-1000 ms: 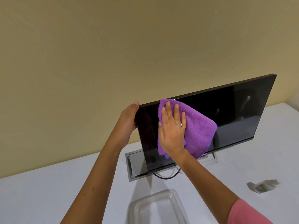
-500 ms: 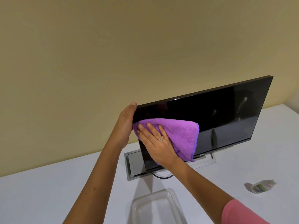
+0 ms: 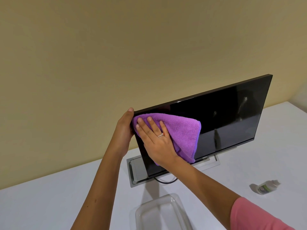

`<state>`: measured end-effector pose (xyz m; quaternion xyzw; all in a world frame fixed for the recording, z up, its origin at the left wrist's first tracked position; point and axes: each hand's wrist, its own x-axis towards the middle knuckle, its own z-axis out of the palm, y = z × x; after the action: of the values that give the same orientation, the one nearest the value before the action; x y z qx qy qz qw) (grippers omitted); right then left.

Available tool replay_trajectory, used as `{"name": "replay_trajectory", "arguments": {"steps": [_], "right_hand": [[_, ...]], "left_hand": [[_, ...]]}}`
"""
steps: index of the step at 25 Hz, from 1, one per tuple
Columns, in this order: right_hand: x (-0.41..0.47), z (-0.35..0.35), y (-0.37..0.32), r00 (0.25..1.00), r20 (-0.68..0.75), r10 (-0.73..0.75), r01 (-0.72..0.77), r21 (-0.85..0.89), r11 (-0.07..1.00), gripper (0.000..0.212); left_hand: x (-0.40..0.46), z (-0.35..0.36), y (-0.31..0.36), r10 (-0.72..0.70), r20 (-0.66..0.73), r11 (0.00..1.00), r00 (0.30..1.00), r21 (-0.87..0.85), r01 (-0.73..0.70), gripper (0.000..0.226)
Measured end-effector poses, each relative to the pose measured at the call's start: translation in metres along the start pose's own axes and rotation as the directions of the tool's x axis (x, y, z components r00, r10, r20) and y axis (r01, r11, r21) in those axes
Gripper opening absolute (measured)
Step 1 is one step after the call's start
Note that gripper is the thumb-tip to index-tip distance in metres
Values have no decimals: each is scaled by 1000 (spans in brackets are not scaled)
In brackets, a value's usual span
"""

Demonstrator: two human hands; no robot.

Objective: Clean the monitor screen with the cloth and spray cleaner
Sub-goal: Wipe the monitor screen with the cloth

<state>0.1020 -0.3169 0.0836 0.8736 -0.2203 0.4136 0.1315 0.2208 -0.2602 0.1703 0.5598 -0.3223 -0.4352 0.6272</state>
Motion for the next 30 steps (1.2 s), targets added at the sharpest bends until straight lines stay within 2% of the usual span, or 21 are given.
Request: {"name": "replay_trajectory", "arguments": {"steps": [4,7,9,11,13,15,17,19,21,23,24,26,30], "right_hand": [[-12,1,0,989,75,-126,129,-33,991,54],[-32,-2,10,955,155,-253,262,-47,964,60],[-43,-5,21,945,180,-273,287,-56,956,62],[-47,-11,35,962,176,-210,228,-90,969,65],[-43,-18,50,991,117,-61,75,-120,990,67],[-31,-23,64,995,51,91,-84,-119,989,65],[-18,-24,72,988,20,155,-153,-99,983,63],[-8,-23,73,988,4,153,-152,-78,985,63],[-4,-21,68,992,-11,123,-124,-45,991,63],[-1,-17,58,996,-20,92,-91,22,996,62],[0,-15,54,997,-23,79,-77,64,995,60],[-1,-12,48,999,-16,50,-47,129,991,56],[-15,-14,59,997,54,-53,46,115,992,56]], "left_hand": [[-1,4,-2,-8,-78,1000,997,7,9,41],[-2,6,-2,-2,-70,1000,998,13,3,40],[-3,8,-1,1,-74,1000,997,26,1,41],[-2,12,0,-14,-141,999,990,49,21,41],[-1,18,-1,2,-255,995,967,95,23,38],[-3,26,-5,171,-349,970,921,222,-97,30],[-8,33,-7,421,-394,871,817,426,-244,22],[-13,37,-8,632,-286,653,721,698,-295,24],[-17,39,-13,706,-99,347,702,911,-220,33],[-21,43,-16,690,13,121,723,984,-133,45],[-23,46,-17,671,45,61,740,991,-115,50],[-24,55,-17,641,71,6,764,995,-98,58],[-22,68,-21,657,27,18,754,999,-51,58]]}}
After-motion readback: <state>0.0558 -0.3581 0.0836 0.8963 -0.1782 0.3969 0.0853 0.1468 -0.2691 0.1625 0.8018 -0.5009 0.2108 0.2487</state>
